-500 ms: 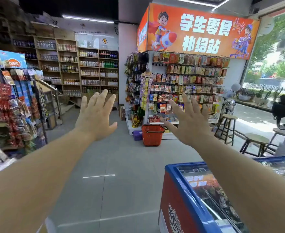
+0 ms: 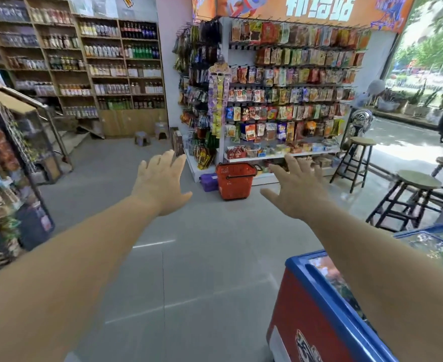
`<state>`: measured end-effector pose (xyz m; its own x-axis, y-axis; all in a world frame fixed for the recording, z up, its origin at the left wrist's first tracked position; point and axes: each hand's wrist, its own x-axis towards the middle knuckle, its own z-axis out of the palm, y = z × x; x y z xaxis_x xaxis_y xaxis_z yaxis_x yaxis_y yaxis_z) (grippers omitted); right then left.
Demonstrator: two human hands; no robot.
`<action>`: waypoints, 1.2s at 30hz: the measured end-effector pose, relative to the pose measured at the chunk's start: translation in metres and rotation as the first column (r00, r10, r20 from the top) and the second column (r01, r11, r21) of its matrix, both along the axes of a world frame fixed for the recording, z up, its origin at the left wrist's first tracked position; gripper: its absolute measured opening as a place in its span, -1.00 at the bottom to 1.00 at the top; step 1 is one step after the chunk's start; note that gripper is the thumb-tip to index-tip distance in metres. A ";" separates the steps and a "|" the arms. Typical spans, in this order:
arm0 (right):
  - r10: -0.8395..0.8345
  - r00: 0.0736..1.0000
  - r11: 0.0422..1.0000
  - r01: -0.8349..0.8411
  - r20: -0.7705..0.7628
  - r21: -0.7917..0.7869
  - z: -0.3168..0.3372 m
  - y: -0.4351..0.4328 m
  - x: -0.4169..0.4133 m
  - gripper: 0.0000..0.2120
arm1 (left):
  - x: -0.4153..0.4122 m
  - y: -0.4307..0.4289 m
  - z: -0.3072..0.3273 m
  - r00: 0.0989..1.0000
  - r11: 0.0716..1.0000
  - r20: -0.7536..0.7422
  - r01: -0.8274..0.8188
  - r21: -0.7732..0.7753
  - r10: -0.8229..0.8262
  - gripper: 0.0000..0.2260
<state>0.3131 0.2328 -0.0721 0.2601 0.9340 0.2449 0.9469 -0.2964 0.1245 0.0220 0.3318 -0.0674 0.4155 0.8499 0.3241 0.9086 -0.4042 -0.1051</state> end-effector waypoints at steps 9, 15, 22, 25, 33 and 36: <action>-0.025 0.997 0.997 0.019 -0.076 -0.075 -0.056 0.193 0.081 -0.26 | 0.075 0.204 -0.037 0.998 0.996 -0.060 -0.018 -0.087 0.013 -0.15; -0.033 0.996 0.989 0.021 -0.080 -0.147 -0.062 0.333 0.163 -0.27 | 0.149 0.341 -0.056 0.996 0.983 -0.075 -0.056 -0.173 0.043 -0.16; -0.049 0.995 0.981 0.031 -0.091 -0.191 -0.071 0.505 0.232 -0.26 | 0.215 0.519 -0.072 0.997 0.978 -0.068 -0.042 -0.206 0.028 -0.18; -0.069 0.993 0.979 0.049 -0.100 -0.197 -0.085 0.584 0.251 -0.26 | 0.236 0.604 -0.084 0.998 0.978 -0.062 -0.028 -0.206 0.016 -0.17; -0.216 0.965 0.943 0.168 -0.147 -0.286 -0.135 0.765 0.302 -0.28 | 0.307 0.822 -0.123 0.991 0.946 -0.069 0.087 -0.312 -0.114 -0.23; -0.265 0.949 0.930 0.204 -0.170 -0.306 -0.146 0.816 0.330 -0.29 | 0.340 0.890 -0.132 0.981 0.933 -0.100 0.121 -0.339 -0.164 -0.24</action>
